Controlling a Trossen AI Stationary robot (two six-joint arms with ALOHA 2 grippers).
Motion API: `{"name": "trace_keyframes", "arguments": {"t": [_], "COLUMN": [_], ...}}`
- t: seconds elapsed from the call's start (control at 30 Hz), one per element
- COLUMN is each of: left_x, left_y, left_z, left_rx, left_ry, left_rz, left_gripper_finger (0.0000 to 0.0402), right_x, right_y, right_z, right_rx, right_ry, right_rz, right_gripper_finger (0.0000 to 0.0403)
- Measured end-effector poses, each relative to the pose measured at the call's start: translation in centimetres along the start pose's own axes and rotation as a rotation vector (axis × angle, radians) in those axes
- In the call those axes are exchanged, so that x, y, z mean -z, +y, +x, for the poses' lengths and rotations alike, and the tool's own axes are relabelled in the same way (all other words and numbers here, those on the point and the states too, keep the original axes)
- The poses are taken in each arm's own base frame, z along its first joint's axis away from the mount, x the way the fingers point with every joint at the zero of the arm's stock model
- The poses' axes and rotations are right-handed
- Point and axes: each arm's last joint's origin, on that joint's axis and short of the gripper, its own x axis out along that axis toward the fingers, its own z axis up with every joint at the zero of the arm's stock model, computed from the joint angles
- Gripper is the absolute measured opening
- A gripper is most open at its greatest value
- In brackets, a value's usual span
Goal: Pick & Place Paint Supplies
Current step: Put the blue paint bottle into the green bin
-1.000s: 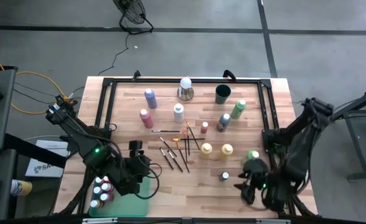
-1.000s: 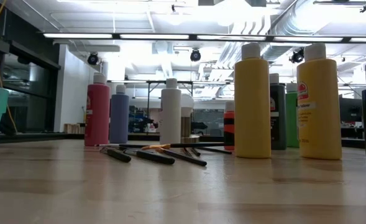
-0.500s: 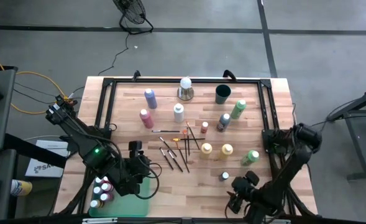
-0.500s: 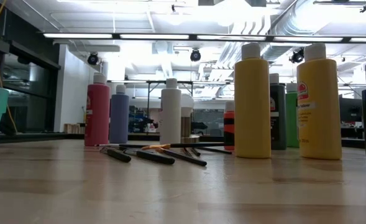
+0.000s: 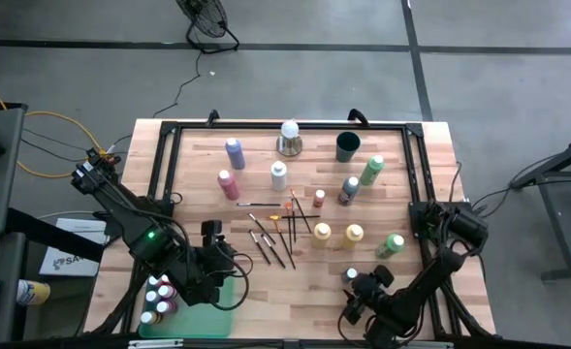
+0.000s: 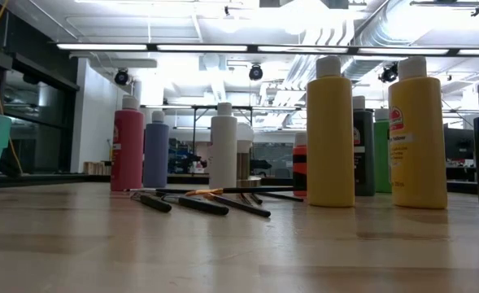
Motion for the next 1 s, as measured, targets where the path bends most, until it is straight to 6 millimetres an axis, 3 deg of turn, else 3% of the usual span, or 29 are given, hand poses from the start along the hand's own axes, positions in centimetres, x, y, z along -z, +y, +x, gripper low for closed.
{"name": "trace_keyframes", "arguments": {"t": [0.6, 1.0], "left_x": [0.0, 0.0], "left_y": [0.0, 0.0], "left_z": [0.0, 0.0], "left_rx": [0.000, 0.000], "left_ry": [0.000, 0.000], "left_rz": [-0.008, -0.019], "left_gripper_finger": [0.0216, 0.0216], "right_x": [-2.2, -1.4], "right_y": [0.1, 0.1], "right_z": [2.2, 1.6], "right_rx": [0.059, 0.046], "right_ry": [-0.060, -0.009], "right_rz": [0.052, 0.036], "right_gripper_finger": [0.0225, 0.0119]}}
